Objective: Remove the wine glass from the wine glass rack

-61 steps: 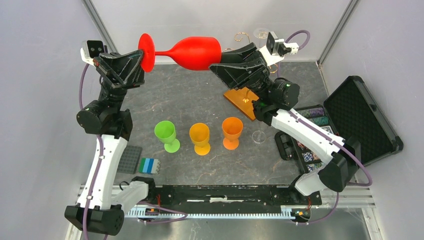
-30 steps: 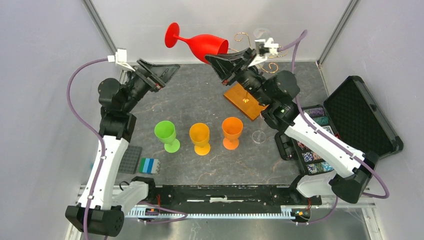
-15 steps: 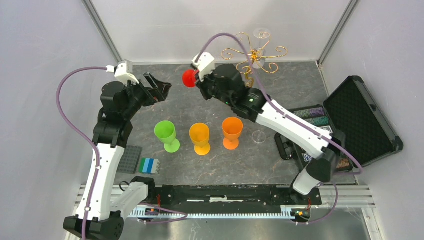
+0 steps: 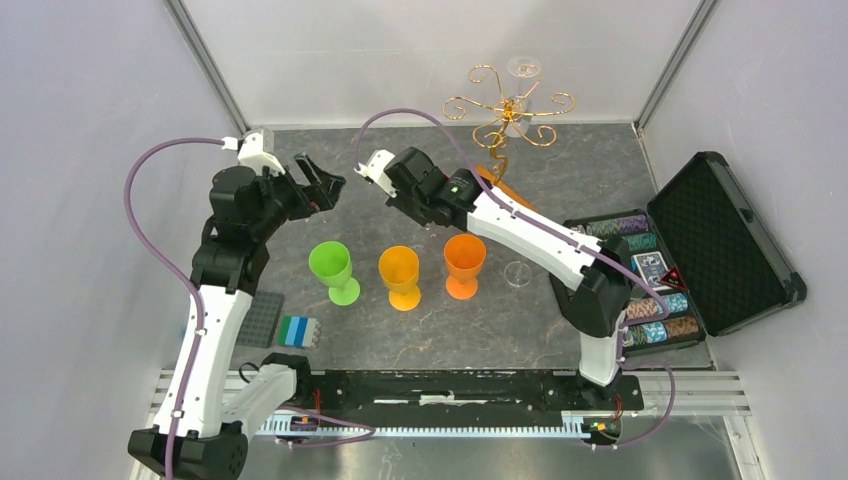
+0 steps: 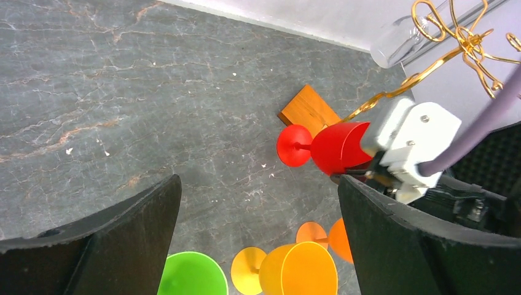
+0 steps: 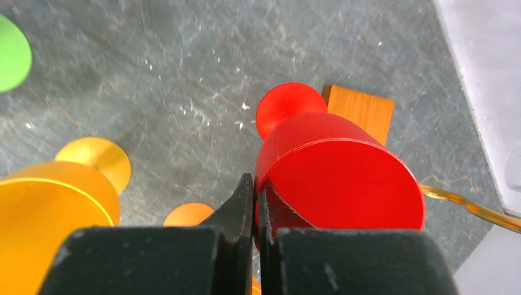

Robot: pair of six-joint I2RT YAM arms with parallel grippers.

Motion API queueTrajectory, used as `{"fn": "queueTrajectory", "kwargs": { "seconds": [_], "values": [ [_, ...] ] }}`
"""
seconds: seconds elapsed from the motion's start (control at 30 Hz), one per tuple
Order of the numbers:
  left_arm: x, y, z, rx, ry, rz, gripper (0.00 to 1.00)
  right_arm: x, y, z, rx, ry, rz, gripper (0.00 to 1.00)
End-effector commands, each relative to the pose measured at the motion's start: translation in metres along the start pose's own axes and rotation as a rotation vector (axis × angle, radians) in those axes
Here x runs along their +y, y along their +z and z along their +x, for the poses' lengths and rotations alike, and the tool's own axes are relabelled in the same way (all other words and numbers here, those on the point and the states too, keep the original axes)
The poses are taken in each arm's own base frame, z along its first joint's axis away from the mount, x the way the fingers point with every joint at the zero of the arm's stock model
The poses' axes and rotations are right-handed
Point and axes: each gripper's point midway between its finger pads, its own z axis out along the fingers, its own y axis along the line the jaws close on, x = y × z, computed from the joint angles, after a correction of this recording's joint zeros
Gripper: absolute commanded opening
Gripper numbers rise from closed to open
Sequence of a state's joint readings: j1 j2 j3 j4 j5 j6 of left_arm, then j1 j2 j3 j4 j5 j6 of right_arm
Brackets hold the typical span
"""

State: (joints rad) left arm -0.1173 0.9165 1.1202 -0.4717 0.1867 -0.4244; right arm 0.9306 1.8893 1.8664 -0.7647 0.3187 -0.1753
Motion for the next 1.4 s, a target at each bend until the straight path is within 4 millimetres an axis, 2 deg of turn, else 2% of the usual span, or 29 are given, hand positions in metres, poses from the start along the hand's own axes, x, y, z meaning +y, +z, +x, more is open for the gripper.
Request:
{"fn": "queueTrajectory", "kwargs": {
  "seconds": [0.0,0.43,0.63,0.87,1.03,1.2,1.37],
  "values": [
    [0.001,0.002,0.001,-0.001,0.048,0.015,1.0,-0.002,-0.002,0.013,0.071,-0.061,-0.026,0.0],
    [0.006,0.006,0.013,0.034,0.046,0.014,1.0,0.018,0.022,0.05,0.185,-0.103,-0.142,0.0],
    [0.006,0.008,0.017,0.047,0.042,0.017,1.0,0.015,0.023,0.061,0.209,-0.1,-0.158,0.01],
    [-0.003,0.004,0.012,0.043,0.039,0.055,1.0,0.005,0.025,0.064,0.213,-0.088,-0.159,0.1],
    [-0.005,0.002,0.008,0.03,0.044,0.056,1.0,-0.001,0.024,0.059,0.198,-0.078,-0.155,0.17],
    [-0.004,0.003,0.009,0.031,0.044,0.055,1.0,-0.012,0.018,0.053,0.183,-0.06,-0.117,0.35],
    [-0.005,0.003,0.007,0.029,0.044,0.058,1.0,-0.028,0.003,0.023,0.102,-0.022,-0.07,0.46]
  ]
}}
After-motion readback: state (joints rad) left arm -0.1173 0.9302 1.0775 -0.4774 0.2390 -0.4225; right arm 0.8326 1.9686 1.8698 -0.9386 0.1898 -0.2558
